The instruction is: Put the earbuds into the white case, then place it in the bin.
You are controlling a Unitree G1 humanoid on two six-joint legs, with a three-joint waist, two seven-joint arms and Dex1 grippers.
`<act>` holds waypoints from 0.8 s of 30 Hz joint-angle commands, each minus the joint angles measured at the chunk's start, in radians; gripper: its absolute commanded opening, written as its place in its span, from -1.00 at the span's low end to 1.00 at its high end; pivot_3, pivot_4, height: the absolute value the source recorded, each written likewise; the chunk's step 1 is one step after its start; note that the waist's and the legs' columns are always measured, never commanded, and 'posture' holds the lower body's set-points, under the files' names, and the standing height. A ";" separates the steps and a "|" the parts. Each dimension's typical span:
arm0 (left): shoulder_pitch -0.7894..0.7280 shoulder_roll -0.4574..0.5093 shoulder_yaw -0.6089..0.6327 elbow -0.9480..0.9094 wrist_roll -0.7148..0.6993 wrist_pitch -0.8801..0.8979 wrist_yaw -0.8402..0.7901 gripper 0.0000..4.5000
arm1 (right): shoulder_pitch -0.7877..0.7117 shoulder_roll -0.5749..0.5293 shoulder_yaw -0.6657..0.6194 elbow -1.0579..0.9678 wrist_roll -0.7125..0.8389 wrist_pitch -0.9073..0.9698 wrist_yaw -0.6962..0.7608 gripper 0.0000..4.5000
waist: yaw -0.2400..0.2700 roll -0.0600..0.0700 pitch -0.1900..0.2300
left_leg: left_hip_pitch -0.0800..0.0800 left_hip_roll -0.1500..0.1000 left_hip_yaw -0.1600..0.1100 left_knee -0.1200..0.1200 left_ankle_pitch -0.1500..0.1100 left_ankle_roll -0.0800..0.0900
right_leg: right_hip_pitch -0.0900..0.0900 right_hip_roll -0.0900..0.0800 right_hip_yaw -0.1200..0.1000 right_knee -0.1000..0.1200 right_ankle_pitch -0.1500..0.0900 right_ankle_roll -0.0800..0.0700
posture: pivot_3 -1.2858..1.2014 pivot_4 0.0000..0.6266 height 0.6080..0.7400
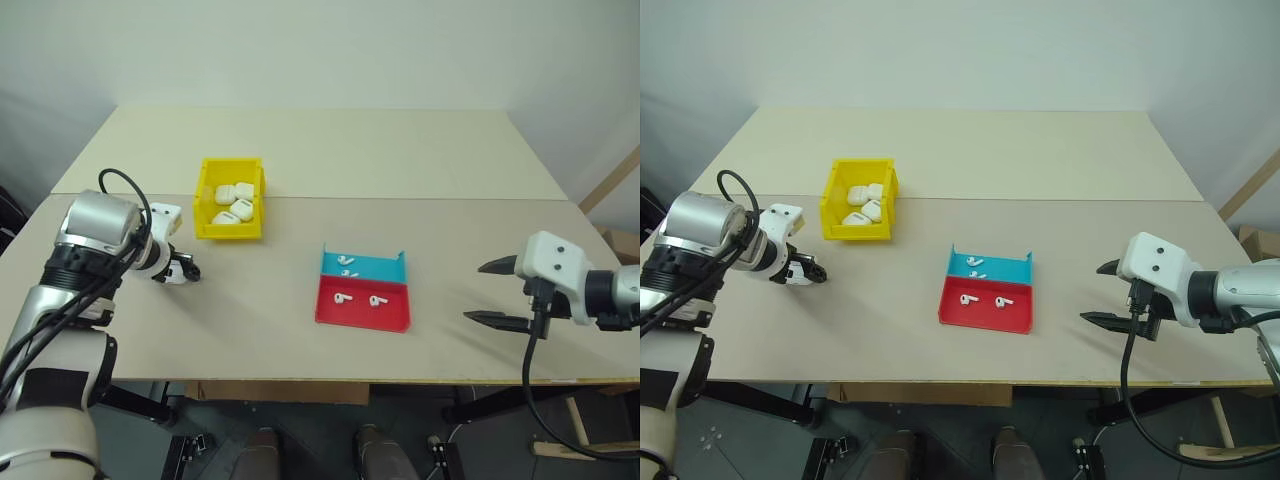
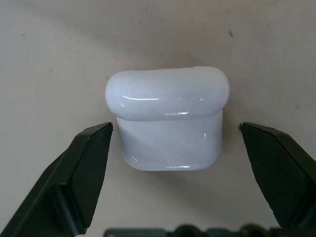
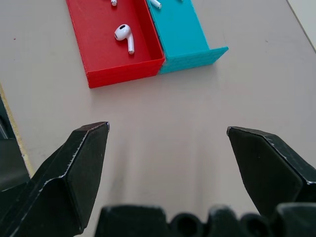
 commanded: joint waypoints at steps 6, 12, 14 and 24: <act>0.001 0.008 -0.016 -0.024 0.032 0.030 -0.056 0.23 | 0.004 -0.025 -0.047 -0.024 -0.006 0.001 -0.006 1.00 | -0.001 0.000 0.000 | 0.000 0.000 0.000 0.000 0.000 0.000 | 0.000 0.000 0.000 0.000 0.000 0.000 | 0.03 -0.52 1.00; -0.004 0.007 0.018 -0.028 0.047 0.028 -0.046 0.23 | -0.005 -0.024 -0.038 -0.022 -0.012 0.003 -0.013 1.00 | -0.002 0.000 0.000 | 0.000 0.000 0.000 0.000 0.000 0.000 | 0.000 0.000 0.000 0.000 0.000 0.000 | 0.03 -0.52 1.00; -0.011 0.010 0.033 -0.054 0.045 0.031 -0.043 0.23 | -0.006 -0.025 -0.038 -0.019 -0.014 0.001 -0.015 1.00 | -0.003 0.000 0.000 | 0.000 0.000 0.000 0.000 0.000 0.000 | 0.000 0.000 0.000 0.000 0.000 0.000 | 0.03 -0.52 1.00; 0.092 0.030 0.302 -0.582 -0.163 0.037 -0.181 0.23 | -0.033 -0.027 -0.066 -0.010 -0.021 -0.026 -0.024 1.00 | -0.001 0.000 0.000 | -0.004 0.000 -0.001 0.001 0.000 0.000 | -0.002 -0.001 -0.001 0.000 0.000 0.001 | 0.03 -0.52 1.00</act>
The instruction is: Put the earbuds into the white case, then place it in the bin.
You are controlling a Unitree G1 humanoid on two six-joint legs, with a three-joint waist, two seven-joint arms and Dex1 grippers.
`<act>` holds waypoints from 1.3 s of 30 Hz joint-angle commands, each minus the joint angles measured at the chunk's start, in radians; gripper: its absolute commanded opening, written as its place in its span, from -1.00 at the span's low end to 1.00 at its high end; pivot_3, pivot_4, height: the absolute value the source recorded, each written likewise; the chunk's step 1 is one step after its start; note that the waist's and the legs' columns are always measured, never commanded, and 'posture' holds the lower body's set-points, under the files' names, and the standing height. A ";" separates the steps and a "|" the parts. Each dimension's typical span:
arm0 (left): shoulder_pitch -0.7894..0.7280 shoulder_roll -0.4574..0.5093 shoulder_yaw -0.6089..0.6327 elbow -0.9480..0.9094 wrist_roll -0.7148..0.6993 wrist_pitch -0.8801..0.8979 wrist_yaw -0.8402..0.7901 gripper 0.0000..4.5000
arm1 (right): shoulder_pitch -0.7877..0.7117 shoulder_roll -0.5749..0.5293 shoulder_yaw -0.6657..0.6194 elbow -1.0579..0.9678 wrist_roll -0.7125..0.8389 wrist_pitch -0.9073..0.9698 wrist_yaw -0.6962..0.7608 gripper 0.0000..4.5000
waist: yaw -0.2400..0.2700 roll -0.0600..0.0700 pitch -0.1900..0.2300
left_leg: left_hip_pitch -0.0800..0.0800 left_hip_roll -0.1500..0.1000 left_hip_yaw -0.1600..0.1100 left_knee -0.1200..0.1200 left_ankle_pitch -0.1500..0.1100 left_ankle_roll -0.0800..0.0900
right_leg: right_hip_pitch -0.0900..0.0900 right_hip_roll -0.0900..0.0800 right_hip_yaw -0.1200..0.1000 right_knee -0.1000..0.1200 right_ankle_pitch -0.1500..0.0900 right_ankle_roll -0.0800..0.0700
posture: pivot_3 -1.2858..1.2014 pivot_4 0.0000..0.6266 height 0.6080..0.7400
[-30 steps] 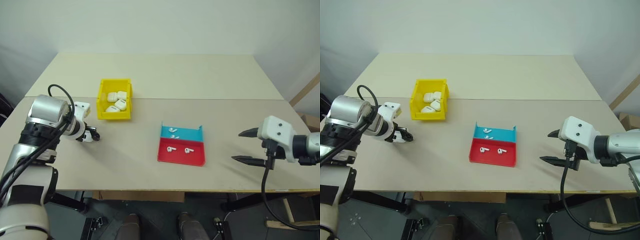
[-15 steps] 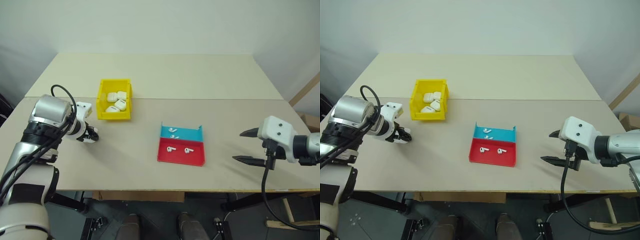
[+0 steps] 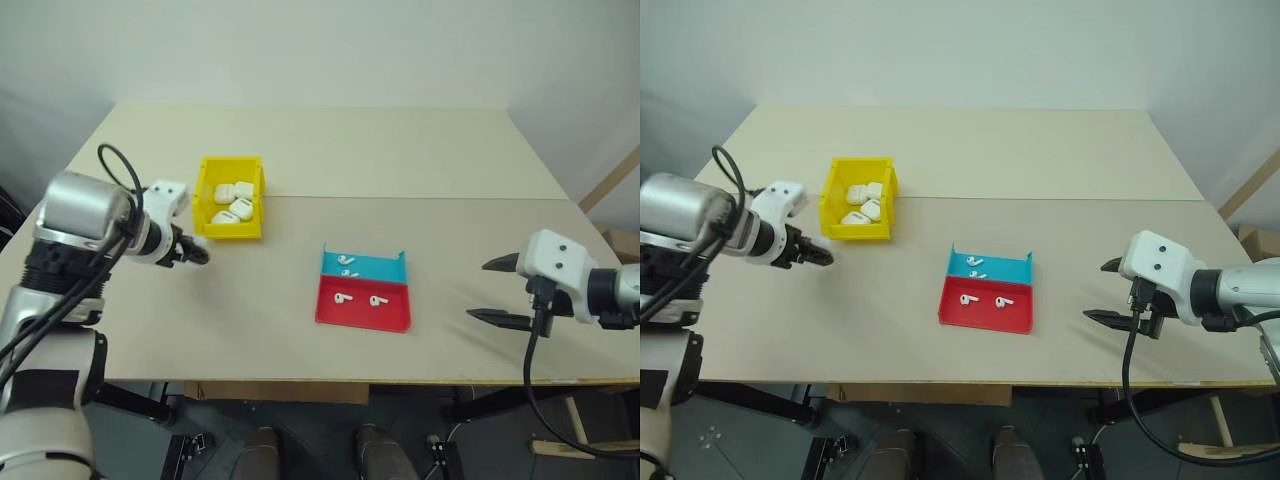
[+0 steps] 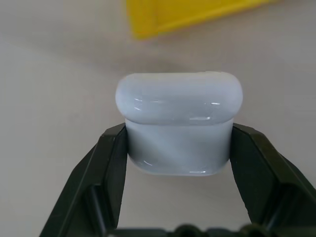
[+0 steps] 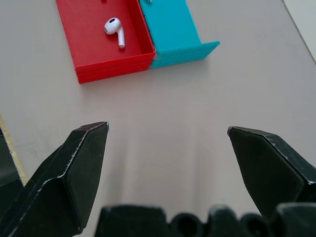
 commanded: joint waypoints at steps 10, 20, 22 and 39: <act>0.596 -0.330 0.310 -0.573 -0.112 -0.877 -0.168 0.23 | -0.236 -0.108 0.103 -0.086 0.036 0.127 0.049 1.00 | 0.002 0.004 -0.003 | 0.005 0.001 0.003 0.000 0.000 0.000 | 0.002 0.000 0.003 0.000 0.000 -0.001 | 0.03 -0.52 1.00; 0.736 -0.466 0.199 -0.255 -0.046 -1.610 -0.615 0.23 | -0.541 -0.069 0.440 -0.134 -0.038 0.314 0.107 1.00 | 0.008 0.003 -0.004 | 0.004 0.001 0.004 0.000 0.000 0.001 | 0.003 0.000 0.003 -0.002 0.001 -0.001 | 0.03 -0.52 1.00; 0.735 -0.466 0.184 -0.209 -0.061 -1.670 -0.681 0.23 | -0.604 -0.041 0.508 -0.126 -0.070 0.345 0.108 1.00 | 0.006 0.003 -0.004 | 0.004 0.001 0.004 0.000 0.000 0.001 | 0.003 0.000 0.003 -0.003 0.001 -0.001 | 0.03 -0.52 1.00; 0.808 -0.472 0.154 -0.073 -0.061 -1.950 -0.824 0.23 | -0.845 0.208 0.855 -0.083 -0.199 0.572 0.074 0.32 | -0.001 0.004 -0.005 | 0.003 0.002 0.003 0.001 -0.001 0.002 | 0.001 0.000 0.002 -0.001 0.001 -0.001 | 0.03 -0.52 1.00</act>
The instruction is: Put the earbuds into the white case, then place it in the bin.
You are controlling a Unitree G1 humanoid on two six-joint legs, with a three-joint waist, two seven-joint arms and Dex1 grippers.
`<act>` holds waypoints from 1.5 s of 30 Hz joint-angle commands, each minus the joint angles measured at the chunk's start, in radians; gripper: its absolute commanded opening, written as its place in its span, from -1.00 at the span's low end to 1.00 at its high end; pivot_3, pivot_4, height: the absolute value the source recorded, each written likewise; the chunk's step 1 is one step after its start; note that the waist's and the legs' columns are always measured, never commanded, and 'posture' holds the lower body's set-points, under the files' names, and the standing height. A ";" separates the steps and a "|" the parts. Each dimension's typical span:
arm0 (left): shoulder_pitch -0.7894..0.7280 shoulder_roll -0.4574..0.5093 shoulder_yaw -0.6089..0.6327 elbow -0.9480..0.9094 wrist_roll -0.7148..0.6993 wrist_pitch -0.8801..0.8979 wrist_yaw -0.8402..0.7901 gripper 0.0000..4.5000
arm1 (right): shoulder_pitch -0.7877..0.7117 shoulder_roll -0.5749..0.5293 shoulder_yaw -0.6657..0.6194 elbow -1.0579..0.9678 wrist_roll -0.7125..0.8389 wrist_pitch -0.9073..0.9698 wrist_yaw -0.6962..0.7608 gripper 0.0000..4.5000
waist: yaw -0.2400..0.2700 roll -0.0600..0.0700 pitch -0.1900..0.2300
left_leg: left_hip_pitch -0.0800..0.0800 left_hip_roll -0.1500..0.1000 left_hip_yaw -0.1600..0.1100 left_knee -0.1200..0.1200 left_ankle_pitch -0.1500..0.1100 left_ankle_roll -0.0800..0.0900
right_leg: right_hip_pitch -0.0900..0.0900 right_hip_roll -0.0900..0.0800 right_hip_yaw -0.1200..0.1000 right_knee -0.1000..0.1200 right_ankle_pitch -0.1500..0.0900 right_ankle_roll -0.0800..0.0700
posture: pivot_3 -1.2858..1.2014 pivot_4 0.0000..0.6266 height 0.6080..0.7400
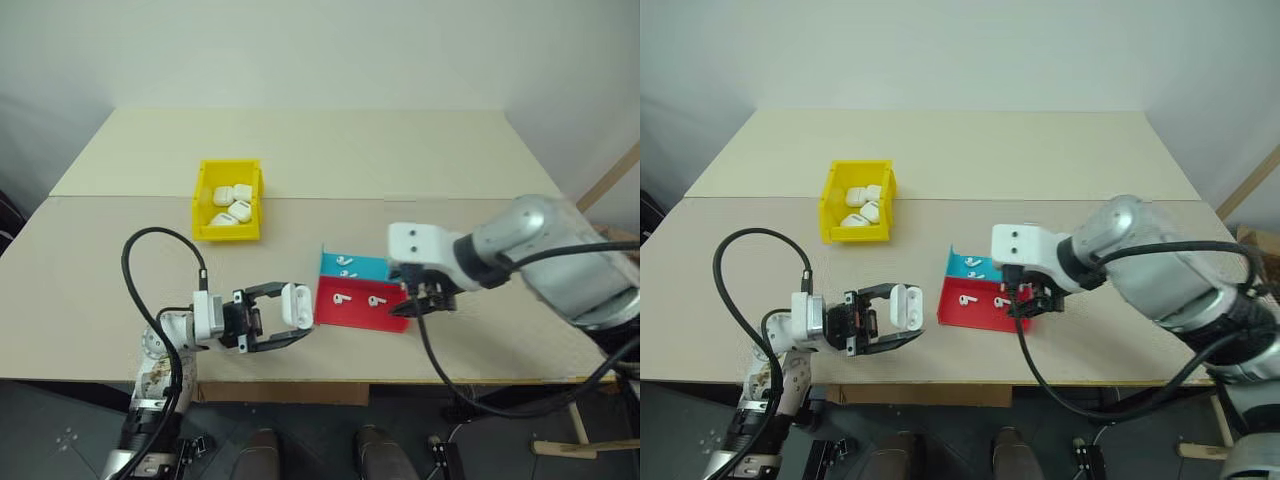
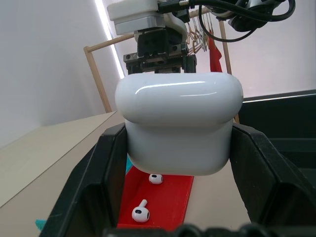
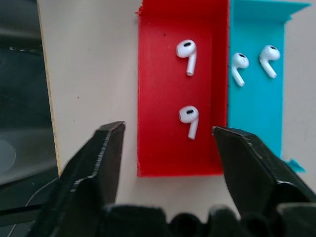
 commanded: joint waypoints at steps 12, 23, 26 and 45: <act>0.078 0.077 -0.011 -0.077 0.001 -0.050 0.017 0.23 | -0.050 0.124 0.168 0.184 -0.175 -0.089 -0.024 0.32 | -0.001 0.000 0.000 | 0.000 0.000 0.000 0.000 0.000 0.000 | 0.000 0.000 -0.001 0.000 0.000 0.000 | 0.03 -0.52 1.00; 0.101 0.099 -0.020 -0.112 0.026 -0.045 0.062 0.23 | -0.052 0.188 0.187 0.284 -0.254 -0.171 -0.001 0.32 | -0.001 0.000 0.000 | 0.000 0.000 0.000 0.000 0.000 0.000 | 0.000 0.000 -0.001 0.000 0.000 0.000 | 0.03 -0.52 1.00; 0.098 0.099 -0.022 -0.107 0.029 -0.056 0.064 0.23 | -0.052 0.201 0.191 0.309 -0.275 -0.190 0.014 0.32 | -0.001 0.000 0.000 | 0.000 0.000 0.000 0.000 0.000 0.000 | 0.000 0.000 -0.001 0.000 0.000 0.000 | 0.03 -0.52 1.00; 0.110 0.128 -0.038 -0.129 0.047 -0.038 0.109 0.23 | -0.014 0.215 0.177 0.317 -0.364 -0.254 0.064 -0.23 | -0.001 0.000 0.000 | 0.000 0.000 0.000 0.000 0.000 0.000 | 0.000 0.000 -0.001 0.000 0.000 0.000 | 0.03 -0.52 1.00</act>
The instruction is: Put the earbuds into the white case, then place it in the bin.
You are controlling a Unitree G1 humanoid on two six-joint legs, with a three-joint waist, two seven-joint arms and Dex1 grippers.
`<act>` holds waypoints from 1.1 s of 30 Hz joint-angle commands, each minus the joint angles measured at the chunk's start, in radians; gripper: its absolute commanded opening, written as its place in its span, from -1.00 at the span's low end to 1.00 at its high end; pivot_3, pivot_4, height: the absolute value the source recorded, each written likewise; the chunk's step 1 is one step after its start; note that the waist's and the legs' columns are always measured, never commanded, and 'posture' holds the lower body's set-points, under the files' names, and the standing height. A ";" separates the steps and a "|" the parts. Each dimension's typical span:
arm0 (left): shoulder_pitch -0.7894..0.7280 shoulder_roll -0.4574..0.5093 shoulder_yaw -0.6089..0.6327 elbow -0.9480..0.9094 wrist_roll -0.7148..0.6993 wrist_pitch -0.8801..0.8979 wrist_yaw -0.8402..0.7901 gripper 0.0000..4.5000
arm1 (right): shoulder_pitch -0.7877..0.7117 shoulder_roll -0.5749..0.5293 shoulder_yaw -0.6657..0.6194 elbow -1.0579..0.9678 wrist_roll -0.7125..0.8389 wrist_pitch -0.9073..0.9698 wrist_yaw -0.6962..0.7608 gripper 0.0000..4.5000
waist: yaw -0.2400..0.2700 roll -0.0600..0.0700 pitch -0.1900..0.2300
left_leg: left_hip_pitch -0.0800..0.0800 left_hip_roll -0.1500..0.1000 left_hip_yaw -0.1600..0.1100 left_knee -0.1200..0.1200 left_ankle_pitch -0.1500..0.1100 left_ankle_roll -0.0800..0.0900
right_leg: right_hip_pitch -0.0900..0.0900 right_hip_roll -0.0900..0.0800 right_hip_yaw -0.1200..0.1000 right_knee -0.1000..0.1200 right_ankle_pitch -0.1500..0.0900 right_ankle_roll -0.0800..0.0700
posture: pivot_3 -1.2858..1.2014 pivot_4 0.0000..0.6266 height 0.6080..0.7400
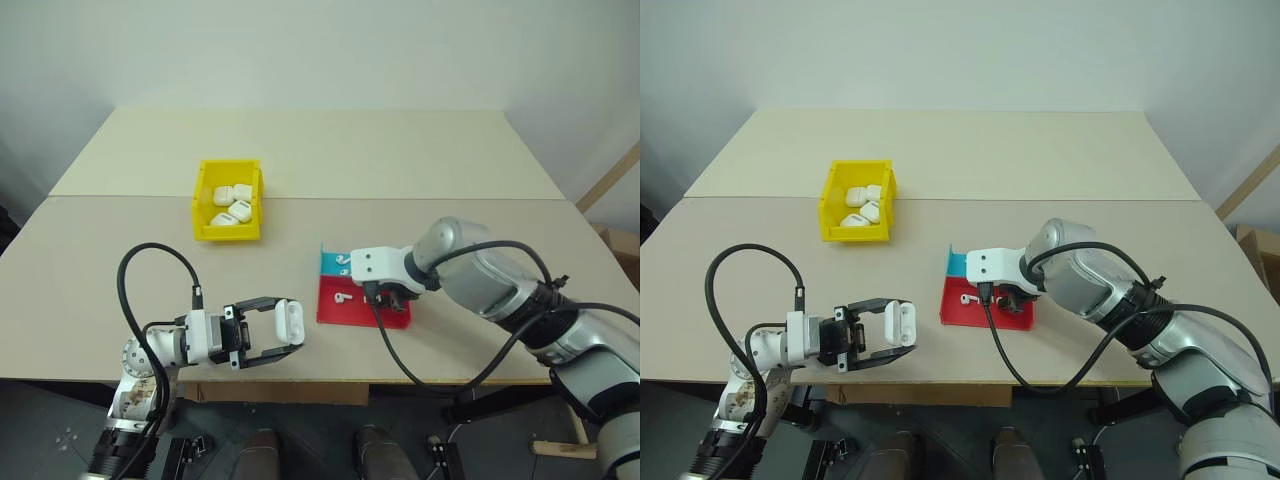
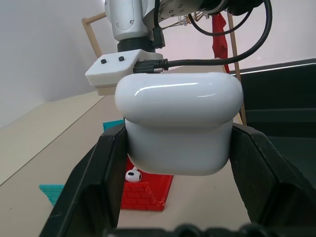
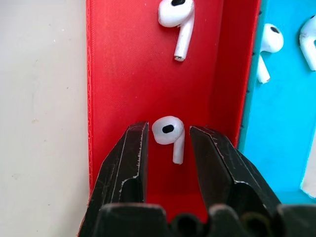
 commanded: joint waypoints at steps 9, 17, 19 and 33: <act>-0.002 0.011 -0.013 -0.035 0.013 -0.015 0.026 0.23 | 0.016 0.004 -0.035 -0.022 -0.034 -0.039 0.017 -0.23 | 0.000 0.000 0.000 | 0.000 0.000 0.000 0.000 0.000 0.000 | 0.000 0.000 0.000 0.000 0.000 0.000 | 0.03 -0.52 1.00; -0.001 0.012 -0.015 -0.037 0.019 -0.018 0.040 0.23 | 0.024 -0.001 -0.027 -0.012 -0.061 -0.058 0.033 -0.32 | 0.000 0.000 0.000 | 0.000 0.000 0.000 0.000 0.000 0.000 | 0.000 0.000 0.000 0.000 0.000 0.000 | 0.03 -0.52 1.00; 0.000 0.012 -0.016 -0.041 0.020 -0.015 0.043 0.23 | 0.028 -0.005 -0.026 -0.016 -0.065 -0.067 0.038 -0.48 | 0.000 0.000 0.000 | 0.000 0.000 0.000 0.000 0.000 0.000 | 0.000 0.000 0.000 0.000 0.000 0.000 | 0.03 -0.52 1.00; -0.016 0.000 -0.026 -0.040 0.018 -0.017 0.052 0.23 | 0.030 -0.009 -0.100 -0.077 -0.042 -0.029 0.027 -0.59 | 0.000 0.000 0.000 | 0.000 0.000 0.000 0.000 0.000 0.000 | 0.000 0.000 0.000 -0.001 0.000 0.000 | 0.03 -0.52 1.00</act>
